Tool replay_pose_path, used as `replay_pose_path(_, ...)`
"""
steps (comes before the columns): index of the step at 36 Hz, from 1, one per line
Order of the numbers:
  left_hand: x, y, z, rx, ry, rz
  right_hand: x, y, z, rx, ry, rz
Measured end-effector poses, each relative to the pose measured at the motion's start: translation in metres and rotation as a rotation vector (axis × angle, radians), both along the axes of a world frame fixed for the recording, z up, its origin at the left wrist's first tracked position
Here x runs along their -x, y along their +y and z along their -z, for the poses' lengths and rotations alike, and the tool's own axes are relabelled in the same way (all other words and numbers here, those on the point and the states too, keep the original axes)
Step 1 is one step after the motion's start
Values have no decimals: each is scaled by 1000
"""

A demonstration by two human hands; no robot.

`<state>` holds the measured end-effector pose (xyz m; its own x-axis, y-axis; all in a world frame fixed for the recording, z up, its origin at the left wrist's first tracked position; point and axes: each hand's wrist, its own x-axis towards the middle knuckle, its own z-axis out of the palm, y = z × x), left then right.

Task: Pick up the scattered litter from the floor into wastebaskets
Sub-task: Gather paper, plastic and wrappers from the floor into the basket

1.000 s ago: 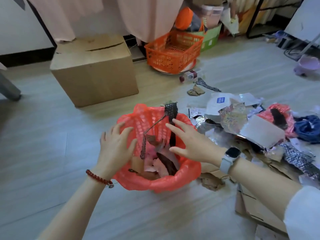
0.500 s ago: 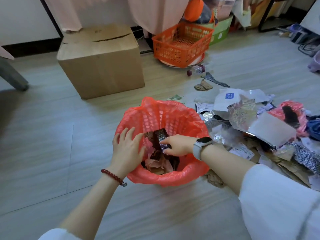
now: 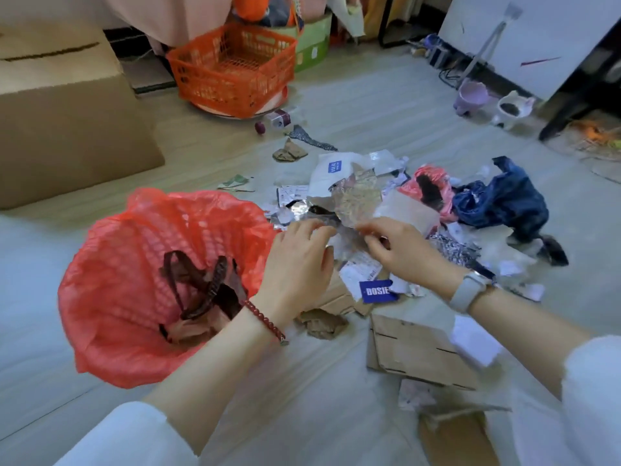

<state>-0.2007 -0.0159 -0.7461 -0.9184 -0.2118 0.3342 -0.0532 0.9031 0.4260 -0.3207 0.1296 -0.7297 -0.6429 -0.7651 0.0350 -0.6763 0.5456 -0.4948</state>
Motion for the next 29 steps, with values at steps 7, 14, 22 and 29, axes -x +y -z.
replay_pose_path(7,2,67,85,0,-289,213,-31,118,87,-608,-15,-198)
replay_pose_path(14,1,78,121,53,-387,237,-28,164,139,-649,75,-158)
replay_pose_path(22,28,118,122,198,-435,590,27,182,159,-678,234,246)
replay_pose_path(29,28,172,161,354,-523,885,25,220,168,-593,122,365)
